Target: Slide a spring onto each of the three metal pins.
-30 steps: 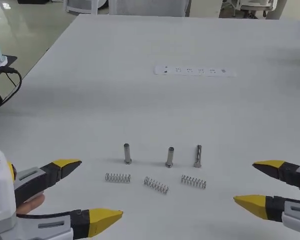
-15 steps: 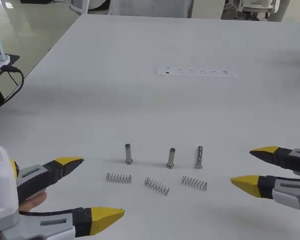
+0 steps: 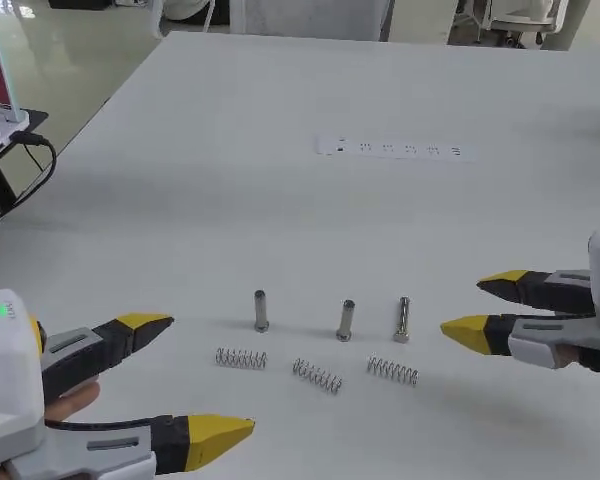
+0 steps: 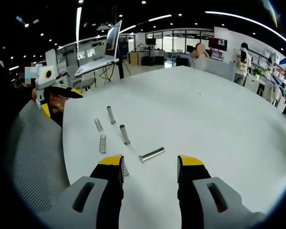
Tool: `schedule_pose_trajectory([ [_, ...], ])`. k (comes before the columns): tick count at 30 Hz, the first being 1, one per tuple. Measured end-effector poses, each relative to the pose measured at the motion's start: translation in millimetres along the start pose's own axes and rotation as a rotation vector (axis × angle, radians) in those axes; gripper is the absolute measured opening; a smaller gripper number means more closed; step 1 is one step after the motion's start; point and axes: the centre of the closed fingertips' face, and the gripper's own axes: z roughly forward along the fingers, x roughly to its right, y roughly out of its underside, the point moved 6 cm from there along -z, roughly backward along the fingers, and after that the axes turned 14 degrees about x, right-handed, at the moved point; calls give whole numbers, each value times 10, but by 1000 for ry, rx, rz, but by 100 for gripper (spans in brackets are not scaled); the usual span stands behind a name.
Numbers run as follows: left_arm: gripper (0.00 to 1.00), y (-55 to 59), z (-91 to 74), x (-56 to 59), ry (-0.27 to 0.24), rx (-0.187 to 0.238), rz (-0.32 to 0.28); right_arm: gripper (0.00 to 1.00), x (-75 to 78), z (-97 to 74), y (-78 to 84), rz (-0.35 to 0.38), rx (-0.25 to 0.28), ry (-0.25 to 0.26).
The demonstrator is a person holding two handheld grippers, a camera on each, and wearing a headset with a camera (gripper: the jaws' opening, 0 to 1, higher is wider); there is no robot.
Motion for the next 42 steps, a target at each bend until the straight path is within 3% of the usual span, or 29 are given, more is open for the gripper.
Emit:
schedule_pose_trajectory([
  [10,78,-3,4,1,3,1,1,42,78,259,2,18,-41,18],
  [23,78,6,6,1,5,-3,1,38,117,516,132,85,-105,52],
  [42,77,15,12,-4,5,-4,4,25,137,736,315,179,-207,131],
])
